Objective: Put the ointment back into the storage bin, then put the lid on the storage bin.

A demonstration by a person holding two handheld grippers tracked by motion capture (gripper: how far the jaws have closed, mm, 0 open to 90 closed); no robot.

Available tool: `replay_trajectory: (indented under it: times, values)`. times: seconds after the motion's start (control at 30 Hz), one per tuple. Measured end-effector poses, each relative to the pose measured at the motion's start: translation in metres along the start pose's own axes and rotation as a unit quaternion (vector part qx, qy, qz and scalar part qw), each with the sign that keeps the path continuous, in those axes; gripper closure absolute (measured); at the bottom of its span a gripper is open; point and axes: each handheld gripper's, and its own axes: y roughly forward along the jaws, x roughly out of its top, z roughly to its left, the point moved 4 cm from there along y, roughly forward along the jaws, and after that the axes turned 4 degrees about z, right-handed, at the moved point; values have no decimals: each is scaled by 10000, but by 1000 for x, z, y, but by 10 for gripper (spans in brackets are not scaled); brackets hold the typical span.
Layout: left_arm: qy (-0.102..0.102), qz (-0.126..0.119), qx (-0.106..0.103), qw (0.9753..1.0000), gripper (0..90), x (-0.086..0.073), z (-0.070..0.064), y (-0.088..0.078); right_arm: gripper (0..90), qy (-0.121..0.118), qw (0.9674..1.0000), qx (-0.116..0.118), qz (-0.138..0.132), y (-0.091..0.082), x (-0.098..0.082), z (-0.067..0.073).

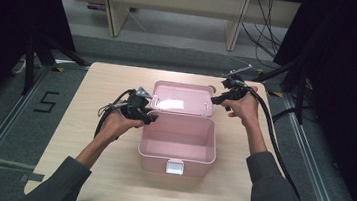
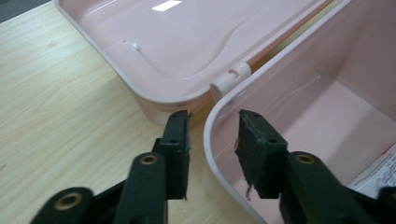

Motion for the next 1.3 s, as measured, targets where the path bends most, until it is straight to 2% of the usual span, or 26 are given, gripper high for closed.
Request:
replay_trajectory:
  times: [0.1,0.2,0.23,0.27,0.33,0.43,0.47,0.57,0.6,0.67,0.7,0.83,0.87,1.03,1.07,1.23,1.27,1.3]
  values:
    - [115,21,-59,9999,725,1,-1,1,473,-88,10000,26,-37,1,1,-1]
    - [174,39,-11,9998,735,1,-2,0,473,-75,10000,-17,-50,1,2,-2]
    - [208,37,6,9998,739,1,-1,0,473,-67,10000,0,-63,2,2,-2]
    - [232,37,10,9997,742,0,-1,0,474,50,10000,-1,-51,2,3,-1]
    - [242,24,37,9997,744,0,-1,0,477,29,9999,39,-101,4,4,0]
    - [264,28,25,9996,749,0,-2,-1,482,-72,9999,-19,-73,7,4,-1]
    - [262,26,17,9997,751,-1,-3,-1,484,30,10000,-3,-55,8,4,0]
    - [279,19,16,9996,756,-2,-3,-2,491,46,10000,51,-67,12,6,2]
    - [288,20,13,9996,756,-2,-3,-2,494,179,9998,58,-44,13,7,4]
    - [282,13,28,9996,756,-2,-4,-2,501,38,10000,-18,-79,15,8,0]
    - [283,2,42,9996,756,-2,-4,-2,504,217,9997,-26,-49,16,9,2]
    - [305,2,22,9995,756,-2,-4,-2,542,209,9997,-36,-93,20,11,-1]
    - [317,7,20,9995,756,-2,-4,-2,548,309,9994,-124,-112,22,11,-2]
    - [326,1,3,9995,756,-2,-3,-1,579,325,9994,-133,-73,26,12,-7]
    - [318,0,-3,9995,756,-2,-3,-1,595,397,9991,-169,-32,26,13,-7]
    - [332,0,-16,9994,756,-2,-3,-1,636,424,9989,-194,-36,27,19,-5]
    - [334,-5,-14,9994,756,-2,-3,-1,638,303,9992,-250,-11,28,20,-6]
    - [334,-5,-14,9994,756,-2,-3,-1,638,303,9992,-250,-11,28,20,-6]
